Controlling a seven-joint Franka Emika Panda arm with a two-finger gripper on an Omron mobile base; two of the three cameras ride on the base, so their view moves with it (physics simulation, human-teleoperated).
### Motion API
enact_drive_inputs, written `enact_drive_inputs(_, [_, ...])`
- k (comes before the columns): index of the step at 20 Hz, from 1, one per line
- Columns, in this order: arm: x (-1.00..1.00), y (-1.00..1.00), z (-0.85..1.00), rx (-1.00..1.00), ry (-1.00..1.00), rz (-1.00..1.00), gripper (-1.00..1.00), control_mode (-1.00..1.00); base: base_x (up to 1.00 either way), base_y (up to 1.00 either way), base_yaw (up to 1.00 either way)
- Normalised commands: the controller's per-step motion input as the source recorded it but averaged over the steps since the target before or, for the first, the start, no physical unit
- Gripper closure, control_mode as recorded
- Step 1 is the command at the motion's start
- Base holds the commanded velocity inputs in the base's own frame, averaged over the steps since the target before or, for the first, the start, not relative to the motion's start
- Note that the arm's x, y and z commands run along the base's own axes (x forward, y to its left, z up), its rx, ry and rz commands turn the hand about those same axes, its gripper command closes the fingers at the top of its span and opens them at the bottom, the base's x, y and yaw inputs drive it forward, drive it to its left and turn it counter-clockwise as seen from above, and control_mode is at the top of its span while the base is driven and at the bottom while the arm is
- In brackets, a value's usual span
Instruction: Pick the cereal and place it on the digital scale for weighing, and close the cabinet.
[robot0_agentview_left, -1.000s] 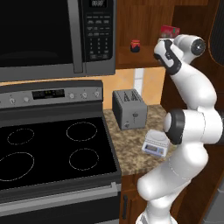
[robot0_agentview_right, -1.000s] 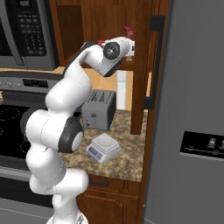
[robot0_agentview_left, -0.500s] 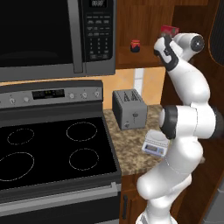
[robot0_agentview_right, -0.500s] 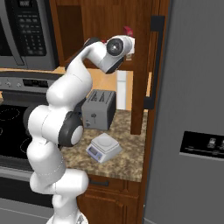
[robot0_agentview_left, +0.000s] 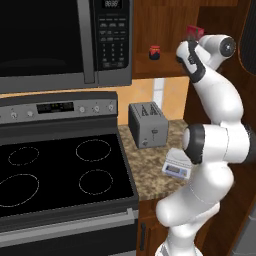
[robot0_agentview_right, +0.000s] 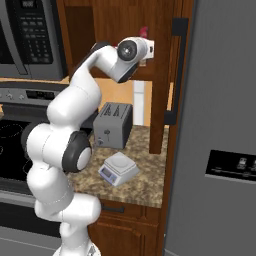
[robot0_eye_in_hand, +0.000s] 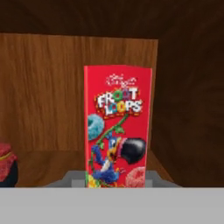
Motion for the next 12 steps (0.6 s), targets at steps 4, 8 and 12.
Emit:
enact_drive_inputs(4, [-0.36,0.44,0.00,0.00,-0.08,-0.09,1.00,-1.00,0.00,0.00,0.00])
enact_drive_inputs(8, [-0.65,0.41,0.00,0.00,-0.03,-0.12,1.00,-1.00,0.00,0.00,0.00])
enact_drive_inputs(12, [-0.90,0.25,0.01,0.00,0.05,-0.09,1.00,-1.00,0.00,0.00,0.00])
